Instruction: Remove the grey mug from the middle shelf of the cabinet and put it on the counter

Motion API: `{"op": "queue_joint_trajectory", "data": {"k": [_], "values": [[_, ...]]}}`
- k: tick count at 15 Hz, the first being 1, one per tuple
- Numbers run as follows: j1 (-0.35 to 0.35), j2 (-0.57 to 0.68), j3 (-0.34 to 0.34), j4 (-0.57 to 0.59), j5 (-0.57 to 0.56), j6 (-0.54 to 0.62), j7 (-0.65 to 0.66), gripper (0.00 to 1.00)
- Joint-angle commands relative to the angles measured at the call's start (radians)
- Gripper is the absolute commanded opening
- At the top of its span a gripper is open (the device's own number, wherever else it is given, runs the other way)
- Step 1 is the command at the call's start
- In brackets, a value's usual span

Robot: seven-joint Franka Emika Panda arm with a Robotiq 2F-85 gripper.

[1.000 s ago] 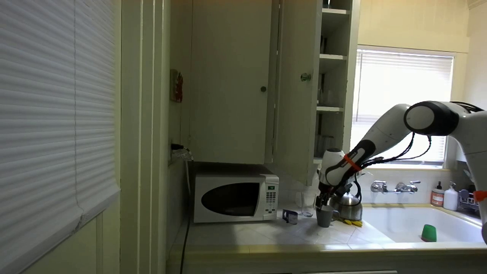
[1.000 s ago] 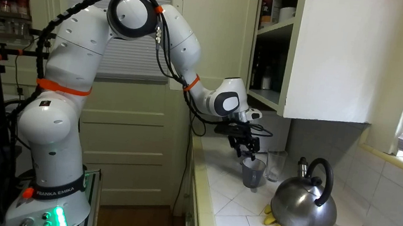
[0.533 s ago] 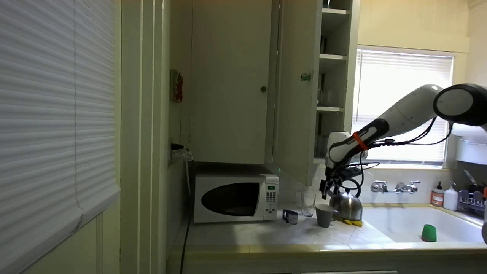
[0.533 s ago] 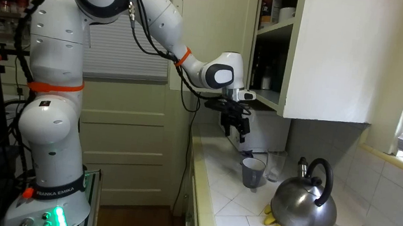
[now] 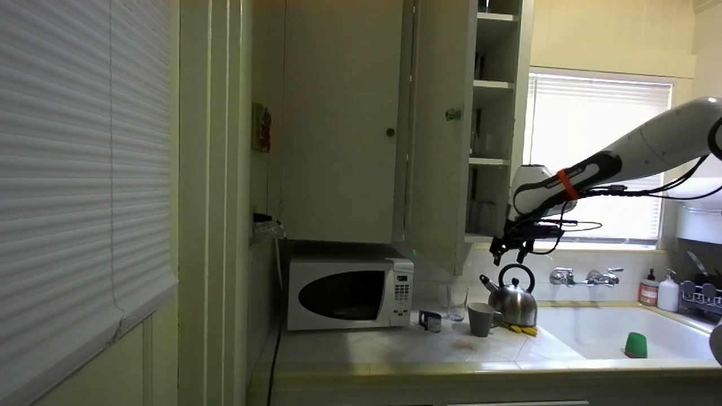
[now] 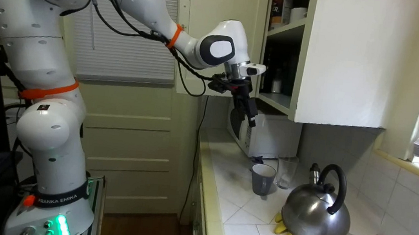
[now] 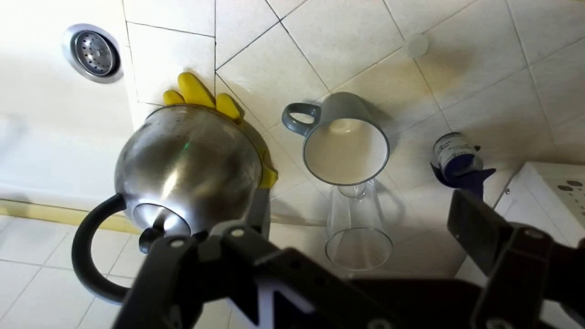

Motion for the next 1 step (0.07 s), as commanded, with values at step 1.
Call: {"op": "queue_joint_trajectory", "data": {"k": [1], "values": [[-0.013, -0.004, 0.012, -0.004, 0.004, -0.001, 0.001, 1.00]]}}
